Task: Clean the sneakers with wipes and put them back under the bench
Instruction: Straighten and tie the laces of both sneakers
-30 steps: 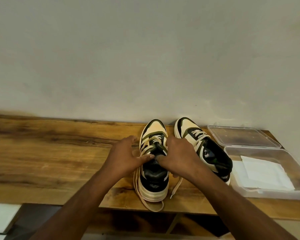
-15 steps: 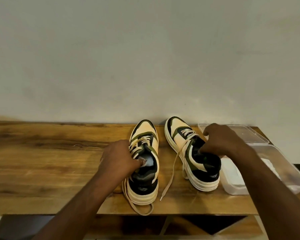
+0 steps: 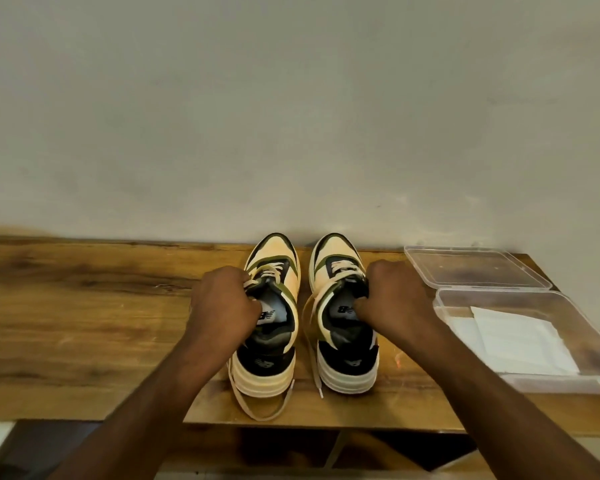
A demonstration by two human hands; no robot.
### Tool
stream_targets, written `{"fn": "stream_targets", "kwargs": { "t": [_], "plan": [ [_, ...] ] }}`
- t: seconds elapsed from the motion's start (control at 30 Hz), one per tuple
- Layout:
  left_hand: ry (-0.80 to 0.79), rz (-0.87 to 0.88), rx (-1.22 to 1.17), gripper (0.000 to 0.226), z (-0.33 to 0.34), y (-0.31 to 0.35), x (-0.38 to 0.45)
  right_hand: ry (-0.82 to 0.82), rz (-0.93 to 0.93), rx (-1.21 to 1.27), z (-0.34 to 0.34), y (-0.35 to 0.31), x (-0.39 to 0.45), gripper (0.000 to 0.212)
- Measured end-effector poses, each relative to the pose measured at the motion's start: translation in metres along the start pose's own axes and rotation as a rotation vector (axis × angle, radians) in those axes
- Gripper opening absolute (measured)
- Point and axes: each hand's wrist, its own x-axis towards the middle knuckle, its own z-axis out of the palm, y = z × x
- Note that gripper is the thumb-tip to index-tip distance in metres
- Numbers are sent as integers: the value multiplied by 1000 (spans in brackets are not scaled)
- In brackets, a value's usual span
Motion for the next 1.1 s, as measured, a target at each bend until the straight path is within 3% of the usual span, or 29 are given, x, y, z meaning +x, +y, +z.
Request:
{"fn": "stream_targets", "kwargs": {
  "t": [0.4,0.6,0.77,0.87,0.97,1.03,1.1],
  "plan": [
    [46,-32,-28,10,-14,-40,4,69,-8,154,16,-37,-1,23],
    [35,7,-38,25,-12,-37,4,27,-23,79,15,-39,5,34],
    [-8,-52,56,52,-17,-30,5,-17,-59,43,10,-34,12,39],
    [118,26,33,59,-21,-14,-2,1,-89,38,-2,-30,16,45],
    [219,193,-16,37,-14,6,-10,7,-181,174,-12,-33,23,38],
    [183,228,6,17,-6,17,-13,-3,-204,261,-11,-36,29,29],
    [86,220,59,19,1,23,-11,-14,-195,273,-7,-38,34,21]
  ]
}}
